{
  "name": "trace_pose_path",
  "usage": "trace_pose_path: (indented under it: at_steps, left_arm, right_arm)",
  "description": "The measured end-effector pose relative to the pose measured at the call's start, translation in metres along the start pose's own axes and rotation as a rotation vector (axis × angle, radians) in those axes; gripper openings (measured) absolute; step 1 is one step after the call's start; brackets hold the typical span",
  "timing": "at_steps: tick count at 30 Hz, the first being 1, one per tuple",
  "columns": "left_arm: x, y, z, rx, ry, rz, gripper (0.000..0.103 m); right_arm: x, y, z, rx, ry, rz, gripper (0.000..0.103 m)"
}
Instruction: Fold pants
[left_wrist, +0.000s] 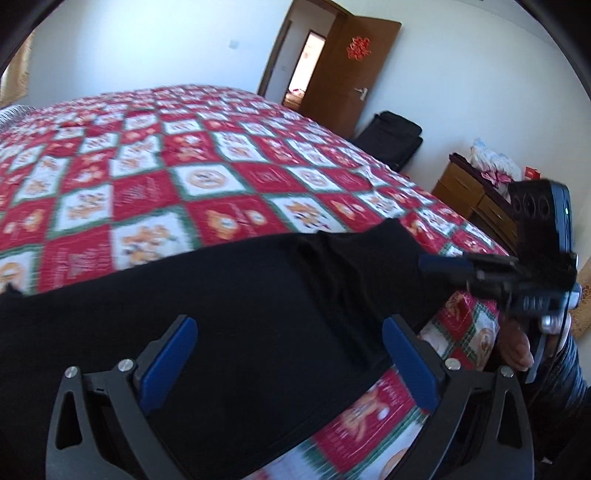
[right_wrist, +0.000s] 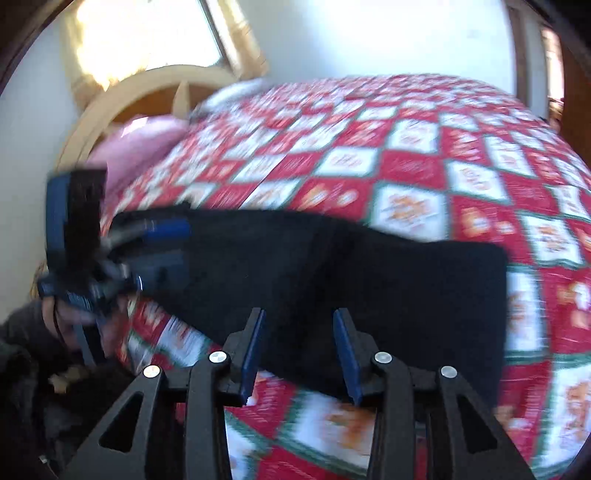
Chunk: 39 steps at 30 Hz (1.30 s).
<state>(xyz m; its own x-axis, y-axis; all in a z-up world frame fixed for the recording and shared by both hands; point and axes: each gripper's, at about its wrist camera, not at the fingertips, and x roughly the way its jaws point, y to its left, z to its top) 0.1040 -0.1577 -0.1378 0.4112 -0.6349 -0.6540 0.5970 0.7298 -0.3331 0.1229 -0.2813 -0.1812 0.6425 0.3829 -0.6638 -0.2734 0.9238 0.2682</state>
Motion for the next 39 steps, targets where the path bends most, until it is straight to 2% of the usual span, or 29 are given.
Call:
trace_pose_path:
  at_steps: [2,4,6,8,10,11,12,13,16,17,22,26,35,39]
  left_arm:
    - [0.02,-0.014,0.006,-0.009,0.041,-0.045,0.094]
    - [0.031,-0.021,0.01,-0.014,0.069,-0.054,0.092]
    - [0.044,-0.027,0.014,-0.031,0.084,-0.06,0.086]
    - [0.05,-0.03,0.016,-0.036,0.087,-0.04,0.086]
    - [0.051,-0.032,0.019,-0.03,0.079,-0.029,0.073]
    - [0.052,-0.034,0.019,-0.019,0.081,-0.018,0.058]
    - [0.053,-0.033,0.02,-0.014,0.081,-0.006,0.037]
    - [0.055,-0.033,0.02,-0.017,0.082,0.001,0.03]
    - [0.053,-0.026,0.019,-0.041,0.075,-0.008,0.019]
    - [0.052,-0.025,0.02,-0.049,0.069,-0.026,0.011]
    - [0.031,-0.028,0.024,-0.057,0.01,-0.054,0.011]
    - [0.015,-0.028,0.029,-0.049,-0.038,-0.045,0.011]
    - [-0.004,0.017,0.026,-0.218,-0.046,-0.05,0.011]
    - [-0.009,0.029,0.021,-0.256,-0.045,-0.034,0.011]
  right_arm:
    - [-0.011,-0.033,0.0,0.131,-0.069,-0.038,0.043]
    - [-0.014,-0.054,0.0,0.221,-0.092,-0.038,0.043]
    - [-0.016,-0.069,-0.002,0.283,-0.127,-0.049,0.044]
    - [-0.017,-0.075,-0.004,0.31,-0.161,-0.068,0.044]
    - [-0.02,-0.08,-0.005,0.336,-0.185,-0.068,0.044]
    - [-0.022,-0.083,-0.005,0.35,-0.203,-0.064,0.044]
    - [-0.024,-0.084,-0.005,0.358,-0.222,-0.063,0.046]
    - [-0.028,-0.086,-0.005,0.362,-0.238,-0.066,0.047]
    - [-0.038,-0.093,-0.009,0.395,-0.296,-0.076,0.053]
    - [-0.04,-0.095,-0.009,0.41,-0.31,-0.074,0.054]
    - [-0.042,-0.103,-0.011,0.447,-0.328,-0.083,0.054]
    - [-0.039,-0.104,-0.013,0.454,-0.317,-0.088,0.054]
    - [-0.035,-0.094,-0.015,0.405,-0.306,-0.119,0.054]
    - [-0.032,-0.087,-0.015,0.37,-0.296,-0.129,0.054]
